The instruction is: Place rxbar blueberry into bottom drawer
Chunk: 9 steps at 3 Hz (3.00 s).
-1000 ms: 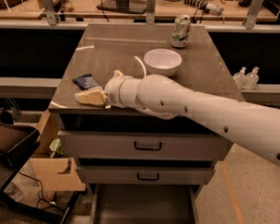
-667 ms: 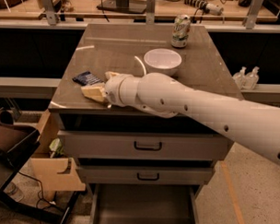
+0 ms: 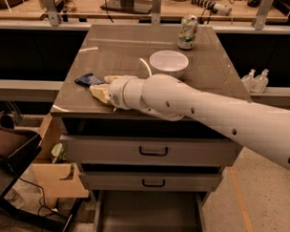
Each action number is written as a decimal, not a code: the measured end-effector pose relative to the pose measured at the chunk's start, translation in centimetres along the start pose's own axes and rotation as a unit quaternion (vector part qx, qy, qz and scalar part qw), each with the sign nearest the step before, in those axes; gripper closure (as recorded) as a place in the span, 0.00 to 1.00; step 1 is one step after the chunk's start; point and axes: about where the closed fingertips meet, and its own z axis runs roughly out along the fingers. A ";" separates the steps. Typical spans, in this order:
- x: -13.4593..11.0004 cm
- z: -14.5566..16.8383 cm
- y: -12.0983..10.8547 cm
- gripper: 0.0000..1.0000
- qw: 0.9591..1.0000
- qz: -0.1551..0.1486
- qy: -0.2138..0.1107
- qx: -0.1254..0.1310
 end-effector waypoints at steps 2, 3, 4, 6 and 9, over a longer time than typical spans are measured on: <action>-1.7 -0.7 -0.2 1.00 1.000 -0.012 -0.003 -0.008; -3.8 -2.6 -0.4 1.00 1.000 -0.021 -0.016 -0.015; -5.3 -5.6 0.0 1.00 0.999 -0.026 -0.027 -0.030; -4.8 -14.8 1.7 1.00 0.998 -0.036 -0.003 -0.042; 0.1 -28.0 4.4 1.00 0.995 -0.032 0.021 -0.092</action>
Offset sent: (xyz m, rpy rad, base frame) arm 0.0032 -0.0109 0.0410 -0.0134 -0.0379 0.0375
